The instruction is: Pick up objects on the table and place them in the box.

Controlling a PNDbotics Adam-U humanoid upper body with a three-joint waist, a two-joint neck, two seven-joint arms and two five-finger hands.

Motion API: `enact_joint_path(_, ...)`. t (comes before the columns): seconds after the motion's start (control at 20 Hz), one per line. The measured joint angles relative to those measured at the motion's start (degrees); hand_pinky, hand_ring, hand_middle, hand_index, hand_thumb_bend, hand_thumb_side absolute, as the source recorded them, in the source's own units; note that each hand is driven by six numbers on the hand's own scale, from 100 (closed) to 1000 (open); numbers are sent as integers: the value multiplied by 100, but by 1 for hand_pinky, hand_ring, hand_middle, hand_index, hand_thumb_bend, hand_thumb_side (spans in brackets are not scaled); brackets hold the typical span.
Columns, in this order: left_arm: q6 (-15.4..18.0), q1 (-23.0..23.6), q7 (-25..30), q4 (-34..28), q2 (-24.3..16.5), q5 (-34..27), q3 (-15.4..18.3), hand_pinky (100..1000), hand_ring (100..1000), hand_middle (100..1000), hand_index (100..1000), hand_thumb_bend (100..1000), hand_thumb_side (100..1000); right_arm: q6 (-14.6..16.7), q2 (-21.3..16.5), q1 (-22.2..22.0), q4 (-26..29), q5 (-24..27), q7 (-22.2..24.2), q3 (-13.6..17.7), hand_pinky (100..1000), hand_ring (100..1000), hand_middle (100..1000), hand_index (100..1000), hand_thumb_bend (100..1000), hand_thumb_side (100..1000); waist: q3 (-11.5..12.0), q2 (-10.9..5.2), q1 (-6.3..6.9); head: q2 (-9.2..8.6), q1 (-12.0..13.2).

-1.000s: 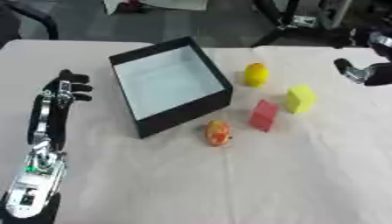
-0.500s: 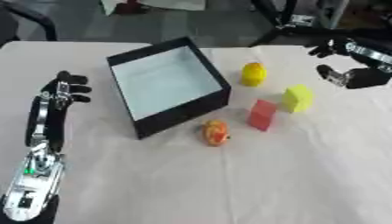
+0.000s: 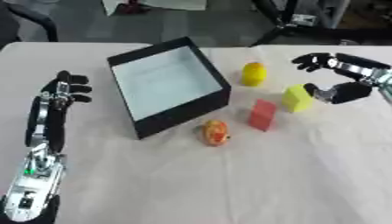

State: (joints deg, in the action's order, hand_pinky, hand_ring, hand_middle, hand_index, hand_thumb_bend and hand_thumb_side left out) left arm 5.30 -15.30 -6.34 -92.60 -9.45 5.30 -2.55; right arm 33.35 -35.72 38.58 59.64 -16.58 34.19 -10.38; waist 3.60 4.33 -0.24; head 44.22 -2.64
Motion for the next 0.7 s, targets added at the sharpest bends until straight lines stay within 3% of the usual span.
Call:
enact_joint_path(0.05,1,-5,3,0,1,4,-1,579,620,601,652,100,900,1,8,0,-12,-38,-1,-6,889,927,959,987,100,203,4,0,1,0,-2)
enact_joint_path(0.7,20,-37,72,-31,49,23,-4,580,621,602,653,100,900,-3,20,0,-244,-713,5,-9,899,945,967,987,100,227,65,0,1,0,-42)
